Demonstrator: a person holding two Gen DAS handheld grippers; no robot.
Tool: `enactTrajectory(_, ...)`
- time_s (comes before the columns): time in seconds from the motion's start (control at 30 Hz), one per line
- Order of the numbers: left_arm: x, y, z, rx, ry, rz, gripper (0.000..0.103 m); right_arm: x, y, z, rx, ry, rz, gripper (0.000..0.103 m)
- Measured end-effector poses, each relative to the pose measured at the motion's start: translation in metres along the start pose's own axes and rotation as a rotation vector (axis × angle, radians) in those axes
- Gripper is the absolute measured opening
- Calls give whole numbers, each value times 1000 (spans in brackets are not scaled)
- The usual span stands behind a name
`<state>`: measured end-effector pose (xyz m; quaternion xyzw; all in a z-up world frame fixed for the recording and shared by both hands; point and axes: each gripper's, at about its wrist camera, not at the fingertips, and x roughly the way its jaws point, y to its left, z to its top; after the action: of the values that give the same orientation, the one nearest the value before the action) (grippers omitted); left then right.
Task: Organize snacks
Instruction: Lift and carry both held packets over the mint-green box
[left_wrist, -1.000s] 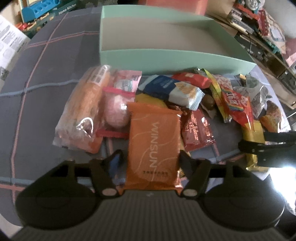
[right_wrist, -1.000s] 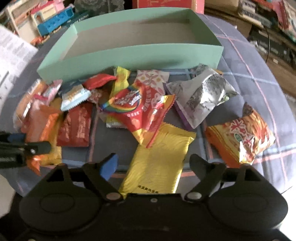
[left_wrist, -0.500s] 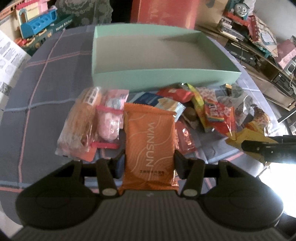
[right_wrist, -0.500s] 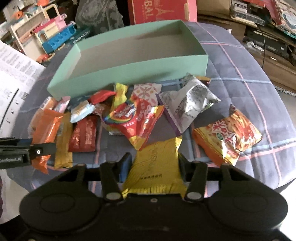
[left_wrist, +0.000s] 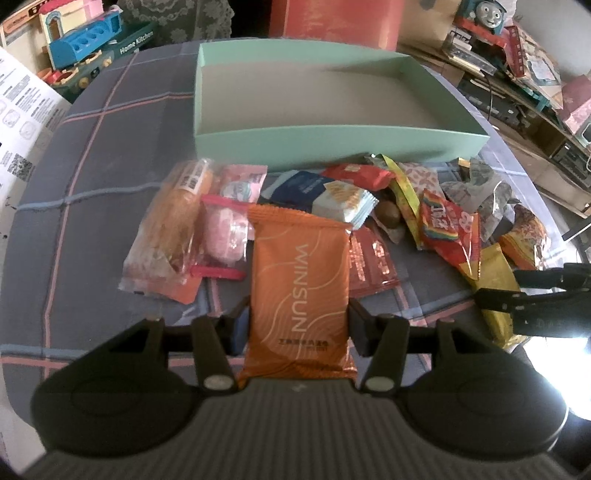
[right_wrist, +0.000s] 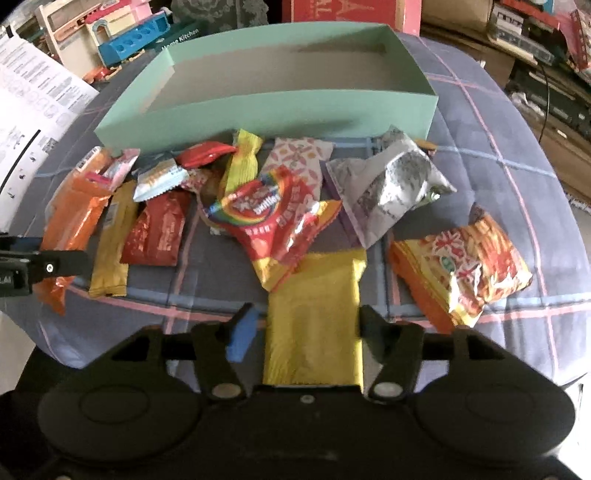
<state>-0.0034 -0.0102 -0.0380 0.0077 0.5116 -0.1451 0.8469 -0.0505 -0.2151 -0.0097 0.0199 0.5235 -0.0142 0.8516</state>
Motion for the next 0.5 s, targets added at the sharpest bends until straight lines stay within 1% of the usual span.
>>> enactTrajectory(0.13,2,-1,2,3,4,3,52,10,4,-1,-10,24,-9,66)
enactTrajectory(0.2,2,0,2,1,5,5,52,15,3,-4,-13,30,-20,55)
enactTrajectory(0.27,2,1,2,-2,8,8,52,14,3,-7,-24,15,-29,51)
enactTrajectory(0.33,-1,0,2,1,-2,11,52,9,-1,-7,-2,5,-12,50)
enactTrajectory(0.5,-12,-3,12,0,-45,-2,52,-21,-18,-3,50,-63,12,50)
